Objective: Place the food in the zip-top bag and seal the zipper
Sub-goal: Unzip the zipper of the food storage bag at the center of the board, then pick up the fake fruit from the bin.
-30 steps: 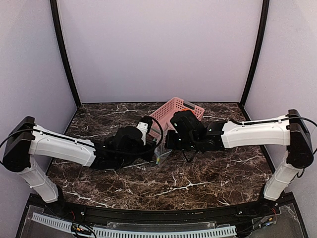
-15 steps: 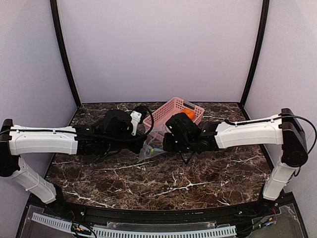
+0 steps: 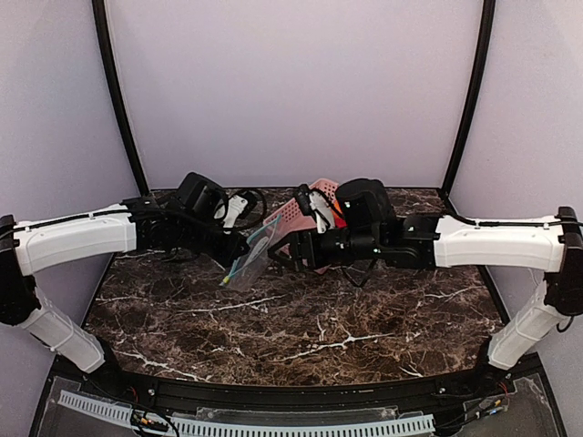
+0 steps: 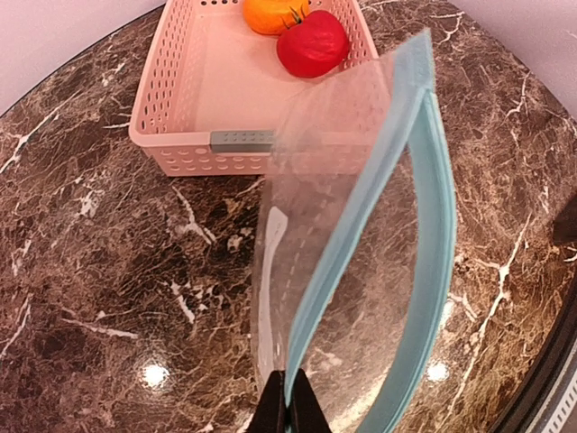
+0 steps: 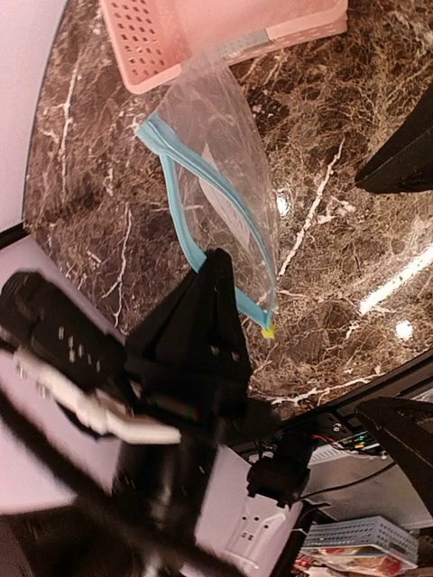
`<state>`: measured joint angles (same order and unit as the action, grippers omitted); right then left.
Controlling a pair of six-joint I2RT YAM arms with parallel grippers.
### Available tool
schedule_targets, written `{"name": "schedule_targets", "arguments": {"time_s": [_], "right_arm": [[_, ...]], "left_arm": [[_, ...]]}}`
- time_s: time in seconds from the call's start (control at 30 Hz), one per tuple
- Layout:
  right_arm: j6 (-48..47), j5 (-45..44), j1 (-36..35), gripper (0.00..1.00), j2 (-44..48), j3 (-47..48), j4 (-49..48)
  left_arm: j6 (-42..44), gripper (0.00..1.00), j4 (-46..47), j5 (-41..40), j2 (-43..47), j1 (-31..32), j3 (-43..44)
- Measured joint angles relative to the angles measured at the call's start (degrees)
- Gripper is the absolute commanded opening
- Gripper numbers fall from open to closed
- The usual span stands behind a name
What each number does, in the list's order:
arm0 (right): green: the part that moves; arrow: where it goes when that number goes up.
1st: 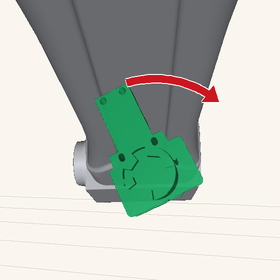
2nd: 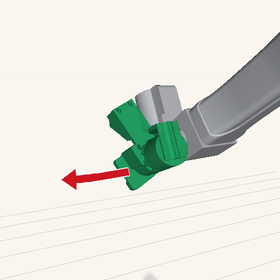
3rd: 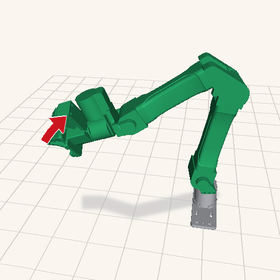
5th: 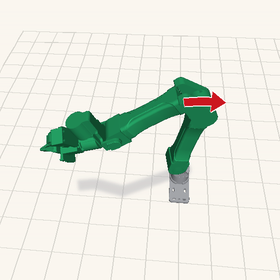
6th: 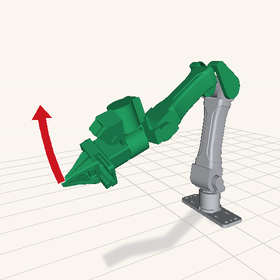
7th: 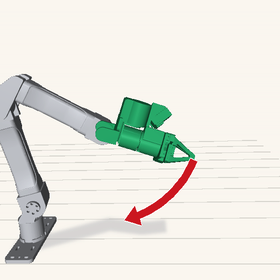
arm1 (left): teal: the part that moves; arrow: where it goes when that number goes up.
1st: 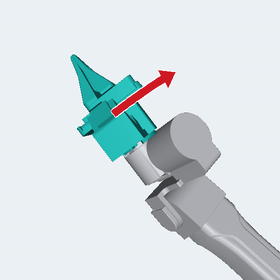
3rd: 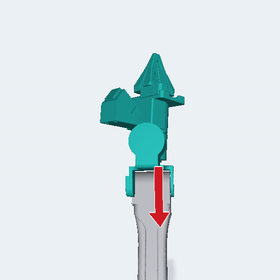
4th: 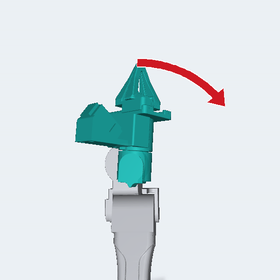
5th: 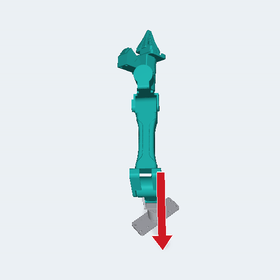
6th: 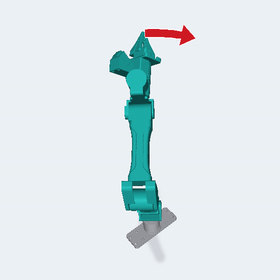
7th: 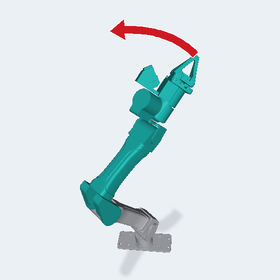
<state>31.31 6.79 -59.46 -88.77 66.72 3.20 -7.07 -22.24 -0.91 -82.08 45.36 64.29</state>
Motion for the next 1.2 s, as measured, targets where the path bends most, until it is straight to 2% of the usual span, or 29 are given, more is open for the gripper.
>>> {"name": "schedule_targets", "arguments": {"time_s": [0.2, 0.4, 0.77, 1.2], "right_arm": [[-4.35, -0.09, 0.85, 0.87, 7.89, -0.94, 3.74], [-6.8, -3.89, 9.18, 0.89, 8.33, 0.33, 11.41], [-13.88, -6.84, 23.47, 0.9, -10.6, 15.5, 23.39], [-22.58, -8.55, 27.17, 0.9, -31.39, 37.79, 31.8]], "left_arm": [[3.56, 0.01, -2.12, 3.54, -0.11, -5.33, 0.26], [5.38, 0.01, -1.79, 5.66, 0.35, -7.56, -0.72], [5.55, 0.01, -1.73, 7.52, 1.99, -7.61, -2.47], [5.53, 0.01, -1.88, 8.04, 2.19, -7.61, -2.58]]}}
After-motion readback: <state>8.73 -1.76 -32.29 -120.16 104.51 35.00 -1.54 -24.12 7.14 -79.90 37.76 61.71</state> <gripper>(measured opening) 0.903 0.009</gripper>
